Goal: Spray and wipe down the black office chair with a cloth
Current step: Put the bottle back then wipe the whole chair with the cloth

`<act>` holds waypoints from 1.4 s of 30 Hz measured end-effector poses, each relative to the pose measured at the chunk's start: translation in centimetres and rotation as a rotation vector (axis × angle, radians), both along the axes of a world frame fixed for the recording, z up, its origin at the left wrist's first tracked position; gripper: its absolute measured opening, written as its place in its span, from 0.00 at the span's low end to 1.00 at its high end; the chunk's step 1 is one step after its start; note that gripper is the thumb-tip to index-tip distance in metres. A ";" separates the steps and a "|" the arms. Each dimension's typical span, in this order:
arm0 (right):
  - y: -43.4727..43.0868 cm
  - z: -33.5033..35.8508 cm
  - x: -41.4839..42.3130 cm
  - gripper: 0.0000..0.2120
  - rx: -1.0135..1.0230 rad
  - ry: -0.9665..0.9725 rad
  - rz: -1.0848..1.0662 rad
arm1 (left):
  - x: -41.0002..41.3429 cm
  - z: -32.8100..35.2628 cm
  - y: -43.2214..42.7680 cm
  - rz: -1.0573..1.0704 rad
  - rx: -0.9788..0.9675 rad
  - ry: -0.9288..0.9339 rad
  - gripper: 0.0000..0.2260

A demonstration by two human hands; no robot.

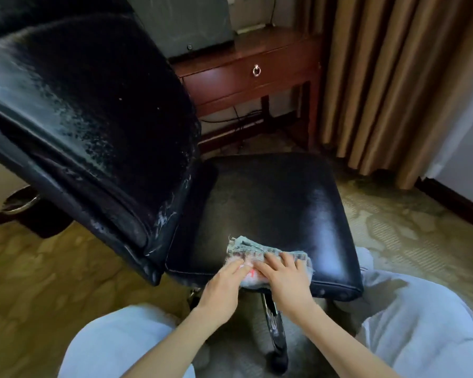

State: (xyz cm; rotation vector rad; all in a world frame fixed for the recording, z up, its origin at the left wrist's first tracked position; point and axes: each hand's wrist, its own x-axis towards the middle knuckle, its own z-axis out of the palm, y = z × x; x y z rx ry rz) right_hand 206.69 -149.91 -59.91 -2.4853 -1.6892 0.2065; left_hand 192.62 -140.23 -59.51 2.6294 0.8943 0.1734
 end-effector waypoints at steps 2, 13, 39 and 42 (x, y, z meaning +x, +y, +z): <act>2.0 0.1 -1.2 0.30 0.020 0.027 0.085 | -1.4 0.2 1.3 0.055 0.002 -0.001 0.25; 10.9 -1.4 -7.6 0.32 0.046 -0.048 0.325 | -9.0 -2.8 6.8 0.344 0.054 -0.040 0.27; 6.5 -1.9 -2.3 0.26 0.071 -0.115 0.612 | -3.8 -6.7 -1.4 0.567 0.071 -0.363 0.24; 3.1 -1.8 1.5 0.25 0.067 -0.170 0.590 | -0.3 -6.7 -4.8 0.532 0.034 -0.368 0.23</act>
